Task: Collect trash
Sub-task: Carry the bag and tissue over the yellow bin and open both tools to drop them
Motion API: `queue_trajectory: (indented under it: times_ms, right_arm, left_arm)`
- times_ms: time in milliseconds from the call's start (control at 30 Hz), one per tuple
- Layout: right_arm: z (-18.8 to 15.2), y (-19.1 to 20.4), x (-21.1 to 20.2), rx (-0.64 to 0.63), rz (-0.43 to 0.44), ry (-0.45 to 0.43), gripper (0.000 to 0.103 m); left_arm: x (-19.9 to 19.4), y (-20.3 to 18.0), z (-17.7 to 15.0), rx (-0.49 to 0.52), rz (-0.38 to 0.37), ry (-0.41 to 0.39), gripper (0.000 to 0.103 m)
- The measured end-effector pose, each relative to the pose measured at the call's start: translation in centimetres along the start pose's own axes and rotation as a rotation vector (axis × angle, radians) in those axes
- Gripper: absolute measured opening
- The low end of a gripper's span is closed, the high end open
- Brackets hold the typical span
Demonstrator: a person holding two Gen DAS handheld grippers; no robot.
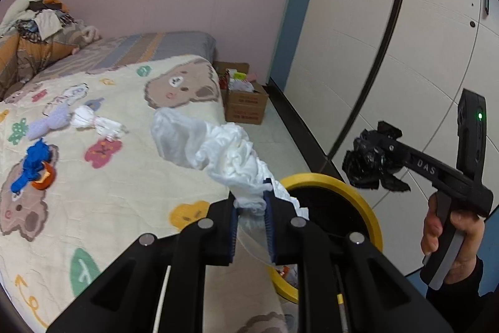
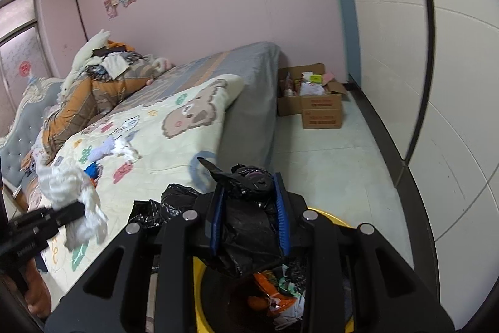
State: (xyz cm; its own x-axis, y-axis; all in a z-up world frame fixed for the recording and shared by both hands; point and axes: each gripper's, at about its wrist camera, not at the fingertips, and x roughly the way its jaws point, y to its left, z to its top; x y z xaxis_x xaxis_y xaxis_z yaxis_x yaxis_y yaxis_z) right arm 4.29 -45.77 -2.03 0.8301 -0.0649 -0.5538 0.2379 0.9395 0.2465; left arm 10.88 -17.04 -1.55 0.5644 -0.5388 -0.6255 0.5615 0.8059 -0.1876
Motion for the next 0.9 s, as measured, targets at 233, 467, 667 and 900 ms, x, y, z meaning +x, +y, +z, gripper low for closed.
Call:
queue_trajectory:
  times_ms: [233, 467, 667, 900]
  right_arm:
    - [-0.6, -3.1, 0.3, 0.05, -0.06, 0.017, 0.028]
    - [-1.4, -4.5, 0.8, 0.069, -0.073, 0.034, 0.03]
    - [-1.8, -5.1, 1.0, 0.078, -0.086, 0.037, 0.035]
    - [-1.8, -5.8, 0.8, 0.104, -0.091, 0.023, 0.048]
  left_arm:
    - [2.3, -3.0, -1.5, 0.041, -0.048, 0.076, 0.014]
    - [3.7, -5.3, -2.7, 0.065, -0.083, 0.122, 0.014]
    - [4.2, -6.3, -3.4, 0.084, -0.094, 0.145, 0.016]
    - [4.0, -6.9, -3.7, 0.101, -0.111, 0.154, 0.025]
